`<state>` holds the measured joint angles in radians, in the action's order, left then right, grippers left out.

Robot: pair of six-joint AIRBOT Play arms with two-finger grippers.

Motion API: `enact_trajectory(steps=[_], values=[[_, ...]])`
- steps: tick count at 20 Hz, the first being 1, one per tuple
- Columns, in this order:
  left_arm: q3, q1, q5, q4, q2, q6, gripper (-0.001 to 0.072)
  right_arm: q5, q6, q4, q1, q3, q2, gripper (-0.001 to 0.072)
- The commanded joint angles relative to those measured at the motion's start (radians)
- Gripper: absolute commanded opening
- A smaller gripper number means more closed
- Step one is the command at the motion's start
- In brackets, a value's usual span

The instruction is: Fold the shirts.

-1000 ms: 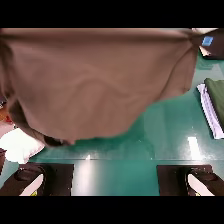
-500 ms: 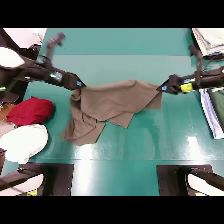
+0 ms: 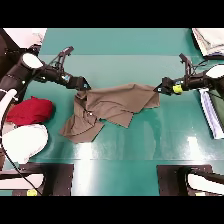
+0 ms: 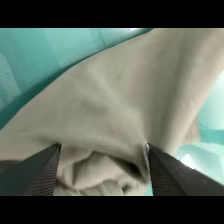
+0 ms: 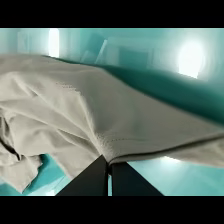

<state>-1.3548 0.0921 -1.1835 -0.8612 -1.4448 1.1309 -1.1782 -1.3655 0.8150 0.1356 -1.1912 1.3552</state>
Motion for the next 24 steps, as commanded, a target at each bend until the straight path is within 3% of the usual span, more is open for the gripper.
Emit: enact_trajectory(steps=[1, 6, 12, 18, 19, 20, 21, 22, 24], values=[[-0.067, -0.069, -0.178, -0.032, -0.004, 0.023, 0.0625, -0.094, 0.021, 0.009, -0.043, -0.077, 0.005, 0.0014], [0.027, -0.083, -0.182, -0.097, -0.005, 0.046, 0.0625, -0.133, 0.021, 0.077, -0.136, -0.066, -0.069, 0.0014], [0.245, 0.018, 0.102, -0.043, -0.024, 0.038, 0.0625, -0.116, 0.021, 0.075, -0.195, 0.042, -0.147, 0.0014], [0.252, 0.153, 0.309, -0.045, -0.063, 0.071, 0.0624, -0.116, 0.021, 0.067, -0.194, 0.052, -0.147, 0.0014], [0.250, 0.158, 0.332, -0.046, -0.063, 0.101, 0.0588, -0.116, 0.021, 0.067, -0.193, 0.052, -0.147, 0.0013], [0.248, 0.155, 0.334, -0.046, -0.062, 0.114, 0.0372, -0.118, 0.021, 0.067, -0.194, 0.052, -0.147, 0.0013], [0.248, 0.154, 0.331, -0.053, -0.058, 0.115, 0.0086, -0.120, 0.021, 0.067, -0.194, 0.052, -0.148, 0.0014], [0.246, 0.154, 0.325, -0.074, -0.050, 0.120, 0.0024, -0.120, 0.021, 0.068, -0.194, 0.052, -0.151, 0.0014], [0.209, 0.142, 0.267, -0.143, -0.019, 0.130, 0.0026, -0.109, 0.021, 0.069, -0.203, 0.042, -0.176, 0.0014]])
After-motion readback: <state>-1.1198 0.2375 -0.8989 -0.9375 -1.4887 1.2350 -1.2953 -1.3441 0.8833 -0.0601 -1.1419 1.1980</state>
